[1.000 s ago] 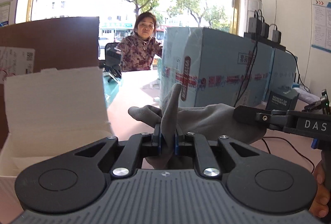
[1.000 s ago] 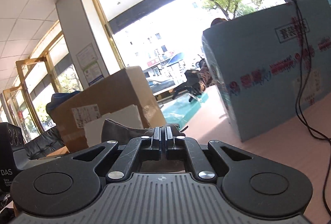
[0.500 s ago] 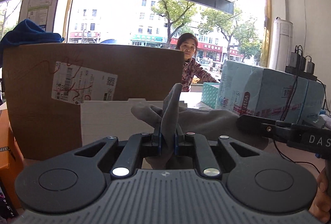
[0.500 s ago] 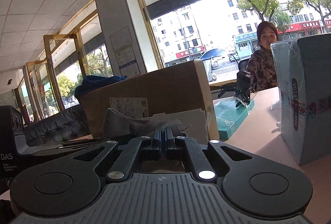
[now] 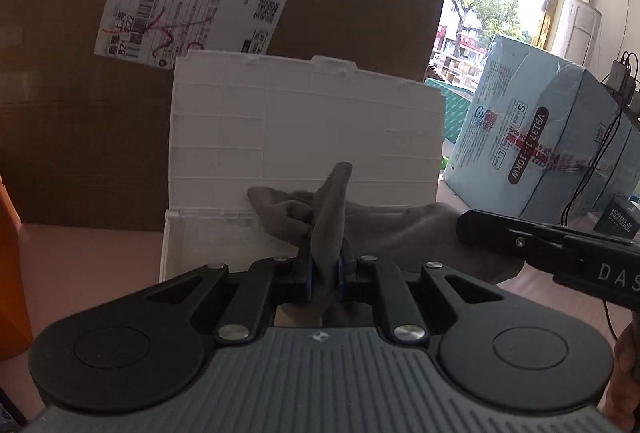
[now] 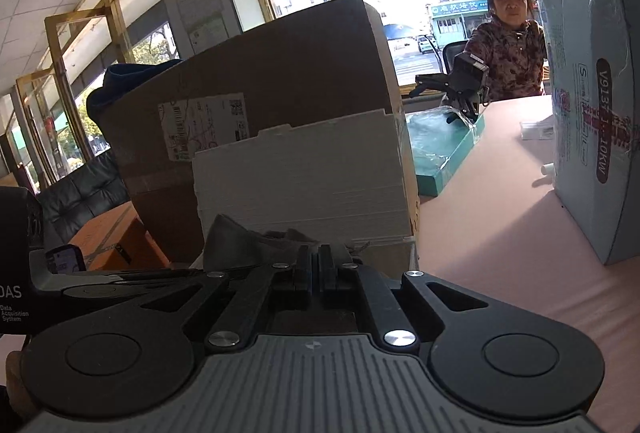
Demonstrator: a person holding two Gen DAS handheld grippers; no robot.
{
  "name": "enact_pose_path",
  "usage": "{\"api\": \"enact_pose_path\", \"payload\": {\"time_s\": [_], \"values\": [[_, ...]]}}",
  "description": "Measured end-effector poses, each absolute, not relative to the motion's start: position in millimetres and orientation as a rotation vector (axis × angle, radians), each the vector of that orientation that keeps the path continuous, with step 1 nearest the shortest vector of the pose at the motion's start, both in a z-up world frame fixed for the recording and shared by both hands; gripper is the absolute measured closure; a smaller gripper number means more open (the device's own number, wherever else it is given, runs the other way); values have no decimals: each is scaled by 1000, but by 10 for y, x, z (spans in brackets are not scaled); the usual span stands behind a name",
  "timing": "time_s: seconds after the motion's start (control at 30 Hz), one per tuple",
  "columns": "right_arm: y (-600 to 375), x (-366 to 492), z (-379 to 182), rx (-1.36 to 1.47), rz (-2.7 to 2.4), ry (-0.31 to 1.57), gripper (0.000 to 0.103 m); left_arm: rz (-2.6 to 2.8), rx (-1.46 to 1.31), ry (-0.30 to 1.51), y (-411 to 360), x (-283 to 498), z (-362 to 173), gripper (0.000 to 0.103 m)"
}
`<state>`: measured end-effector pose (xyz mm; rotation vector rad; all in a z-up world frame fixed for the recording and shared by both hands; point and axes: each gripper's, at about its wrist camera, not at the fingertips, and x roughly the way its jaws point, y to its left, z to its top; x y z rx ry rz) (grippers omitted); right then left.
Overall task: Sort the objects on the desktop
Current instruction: 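Lower the grey cloth into the white box and open the left gripper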
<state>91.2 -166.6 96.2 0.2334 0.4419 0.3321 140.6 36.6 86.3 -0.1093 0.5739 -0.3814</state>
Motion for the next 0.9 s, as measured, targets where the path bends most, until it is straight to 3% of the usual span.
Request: {"api": "enact_pose_path", "payload": {"time_s": [0.4,0.67,0.9], "values": [[-1341,1354,742,41,234,638,100,-376,-73,727,245,1658,679,92],[-1156,1603,653,-55,201,734,99,-369,-67,749,221,1752,618,76],[-1058,1751,635,-124,194,806,100,-350,-48,762,208,1808,584,74]]}}
